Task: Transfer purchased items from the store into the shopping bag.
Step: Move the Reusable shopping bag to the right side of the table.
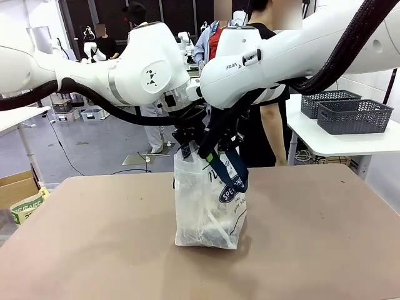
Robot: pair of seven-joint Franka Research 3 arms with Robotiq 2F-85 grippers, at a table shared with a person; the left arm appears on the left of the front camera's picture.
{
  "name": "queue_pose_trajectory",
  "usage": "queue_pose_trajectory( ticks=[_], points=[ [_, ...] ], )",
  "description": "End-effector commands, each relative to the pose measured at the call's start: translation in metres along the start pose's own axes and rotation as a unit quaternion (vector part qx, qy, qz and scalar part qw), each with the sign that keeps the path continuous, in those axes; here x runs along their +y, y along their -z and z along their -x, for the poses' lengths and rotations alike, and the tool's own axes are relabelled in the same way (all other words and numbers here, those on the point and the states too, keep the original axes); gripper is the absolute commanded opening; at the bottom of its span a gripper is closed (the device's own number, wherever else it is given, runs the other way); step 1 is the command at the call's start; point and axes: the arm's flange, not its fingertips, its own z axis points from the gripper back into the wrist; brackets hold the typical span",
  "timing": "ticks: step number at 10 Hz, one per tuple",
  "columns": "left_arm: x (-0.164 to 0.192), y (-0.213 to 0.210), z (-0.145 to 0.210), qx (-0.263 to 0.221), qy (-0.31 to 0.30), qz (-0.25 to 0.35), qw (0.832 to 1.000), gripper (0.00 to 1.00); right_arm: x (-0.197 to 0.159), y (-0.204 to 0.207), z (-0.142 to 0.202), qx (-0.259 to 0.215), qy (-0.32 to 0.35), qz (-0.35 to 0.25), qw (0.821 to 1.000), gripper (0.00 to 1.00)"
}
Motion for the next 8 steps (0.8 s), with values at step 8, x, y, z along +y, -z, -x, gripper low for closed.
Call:
queue_pose_trajectory(
  ticks=[8],
  points=[
    [0.0005, -0.0006, -0.0003, -0.002, 0.000, 0.001, 1.000, 0.00, 0.0008, -0.0008, -0.0003, -0.001, 0.000, -0.001, 1.000, 0.00]
  ],
)
